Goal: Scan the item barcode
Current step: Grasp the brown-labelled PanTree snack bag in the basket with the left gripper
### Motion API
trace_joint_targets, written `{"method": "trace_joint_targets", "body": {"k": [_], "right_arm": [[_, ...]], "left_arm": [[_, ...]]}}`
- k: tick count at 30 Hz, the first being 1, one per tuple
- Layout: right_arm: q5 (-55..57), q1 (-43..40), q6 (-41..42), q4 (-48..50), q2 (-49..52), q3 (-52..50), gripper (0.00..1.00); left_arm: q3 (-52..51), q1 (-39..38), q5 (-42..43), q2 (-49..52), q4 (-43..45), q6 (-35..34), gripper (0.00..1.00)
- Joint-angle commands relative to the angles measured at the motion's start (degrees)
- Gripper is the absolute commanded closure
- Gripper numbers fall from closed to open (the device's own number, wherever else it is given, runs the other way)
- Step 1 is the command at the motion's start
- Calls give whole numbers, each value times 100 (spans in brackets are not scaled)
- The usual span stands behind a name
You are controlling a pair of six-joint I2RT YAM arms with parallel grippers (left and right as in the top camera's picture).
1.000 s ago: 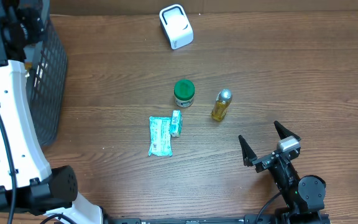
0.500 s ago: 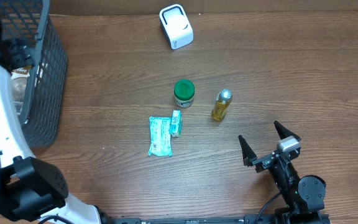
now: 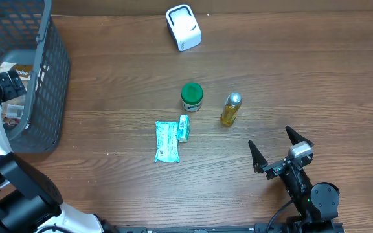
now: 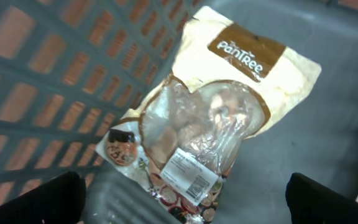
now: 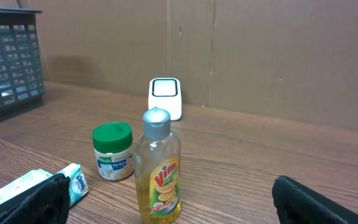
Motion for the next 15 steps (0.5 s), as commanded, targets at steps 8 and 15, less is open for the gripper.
{"method": "trace_joint_targets", "body": {"k": [8,15], "right_arm": [[59,-22,-26,35,-57,-61,0],[59,-22,-26,35,-57,-61,0]], "left_arm": [[-101,20,216,673,212,610,0],[-101,31,192,1318,227,815,0]]}}
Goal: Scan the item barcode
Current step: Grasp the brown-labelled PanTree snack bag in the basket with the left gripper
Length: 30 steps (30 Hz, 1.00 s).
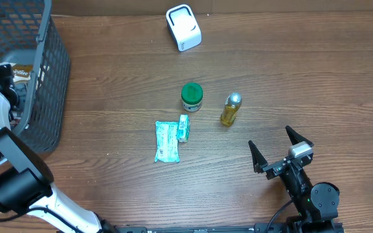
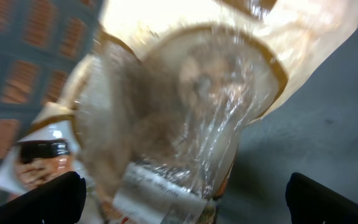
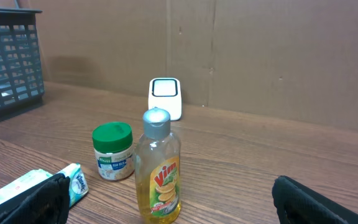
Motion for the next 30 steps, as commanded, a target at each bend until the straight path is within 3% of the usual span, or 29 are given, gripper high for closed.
{"method": "trace_joint_targets", "body": {"k": [1,30], "right_arm": [[57,-22,-26,35,-57,-61,0],[57,-22,-26,37,-57,-61,0]], "left_arm": [[-72,31,35,304,13,192,0],[-74,24,-361,614,-66,339,0]]}}
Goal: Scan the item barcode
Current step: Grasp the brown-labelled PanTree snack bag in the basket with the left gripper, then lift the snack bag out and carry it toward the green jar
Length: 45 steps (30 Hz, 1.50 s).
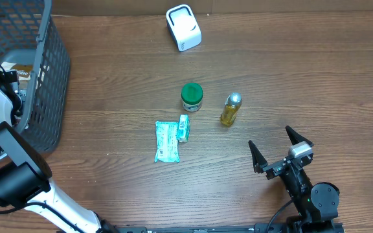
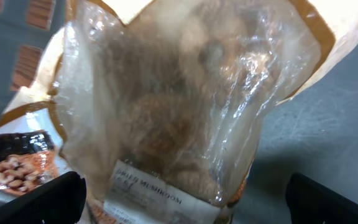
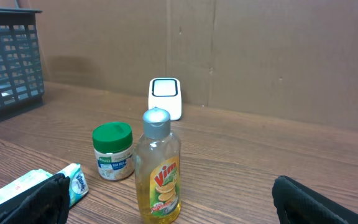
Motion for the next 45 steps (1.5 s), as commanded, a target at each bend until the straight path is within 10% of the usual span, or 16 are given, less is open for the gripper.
{"method": "trace_joint_targets", "body": {"k": [1,8,14,35,45], "right_arm": [[57,-22,-28,33,-57,-61,0],[57,-22,-28,35,-57,-61,0],[57,-22,-28,33,-57,-61,0],[57,-22,-28,33,-57,-61,0],[57,-22,-28,33,-57,-61,0]], "left_arm": [[-63,24,-83,345,-11,127,0],[-63,24,-142,647,-24,74,60],[170,15,-129,452,-212,-544,85],[1508,-144,2308,-3156,-1054,-2391,96],[1508,-1539,1742,-4197,-1814,-2435,96]]}}
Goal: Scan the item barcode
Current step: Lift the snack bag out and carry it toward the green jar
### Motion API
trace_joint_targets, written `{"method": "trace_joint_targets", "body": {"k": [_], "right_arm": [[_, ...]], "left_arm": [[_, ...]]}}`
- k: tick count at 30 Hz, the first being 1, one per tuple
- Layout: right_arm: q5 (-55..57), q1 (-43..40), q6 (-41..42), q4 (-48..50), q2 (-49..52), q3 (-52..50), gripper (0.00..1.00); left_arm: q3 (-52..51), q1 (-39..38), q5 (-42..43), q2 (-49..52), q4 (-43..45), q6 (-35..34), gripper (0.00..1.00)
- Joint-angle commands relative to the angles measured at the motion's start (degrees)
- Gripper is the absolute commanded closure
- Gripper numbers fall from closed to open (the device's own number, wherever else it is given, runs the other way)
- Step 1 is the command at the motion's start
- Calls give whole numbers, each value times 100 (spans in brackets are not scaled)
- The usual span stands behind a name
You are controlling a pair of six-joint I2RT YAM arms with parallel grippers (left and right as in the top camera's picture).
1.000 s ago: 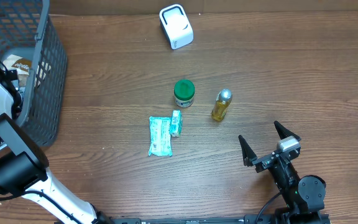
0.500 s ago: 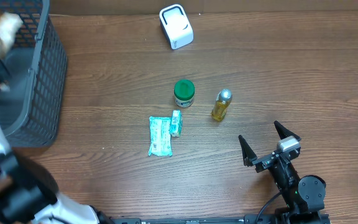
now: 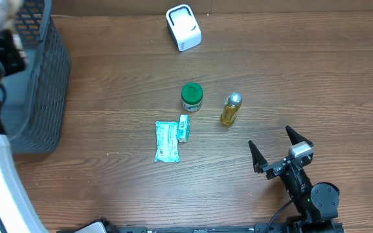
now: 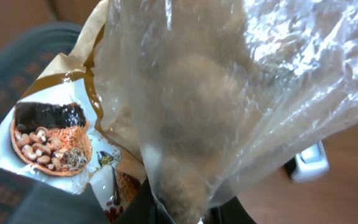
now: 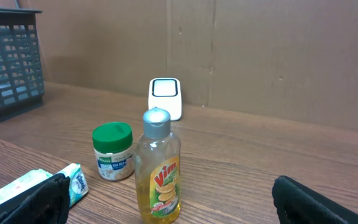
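A clear-fronted beige bag of dried mushrooms (image 4: pixel 216 93) fills the left wrist view, and my left gripper (image 4: pixel 180 213) is shut on its lower end. Overhead, that bag is a blur at the top left, above the basket. The white barcode scanner (image 3: pixel 183 27) stands at the back middle of the table and shows small behind the bag (image 4: pixel 309 163). My right gripper (image 3: pixel 270 137) rests open at the front right, nothing between its fingers.
A dark mesh basket (image 3: pixel 44 77) stands at the left edge. Mid-table are a green-lidded jar (image 3: pixel 192 97), a yellow Vim bottle (image 3: pixel 230 109), a small tissue pack (image 3: pixel 184 127) and a larger green pack (image 3: pixel 166 142).
My left gripper was open low over the mushroom bag inside the basket. Now it is shut on the bag and holds it up above the basket. The right arm is unchanged.
My left gripper hung open over the mushroom bag lying in the basket. Then it was closer, the bag filling its view, and closer still a second later. Now it grips the bag, raised out of the basket. The right arm stayed still throughout.
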Motion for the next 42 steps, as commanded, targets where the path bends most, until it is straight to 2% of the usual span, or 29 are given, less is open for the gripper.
{"method": "trace_joint_targets", "body": {"k": [1,11,16,21,28,33,42], "right_arm": [[61,-22,-26,35,-57,-61,0],[61,-22,-26,35,-57,-61,0],[61,-22,-26,33,-57,-61,0],[61,-22,-26,33,-57,-61,0],[61,-22,-26,33,-57,-61,0],[61,-22,-26,33,-57,-61,0],[61,-22,-26,33,-57,-61,0]], "left_arm": [[37,-542,-304,-350,-280,-153,96],[26,-1506,-345,-83,-1827,-184,96],[-481,-1945,-348,155,-1974,-203,96],[-1447,-2393,-363,264,-1580,-605,96],[-3152,-3193,-1458,343,-553,-1700,96],[-4181,-3633,-1580,343,289,-2347,96],[-5442,-4061,-1821,354,1408,-2588,95]]}}
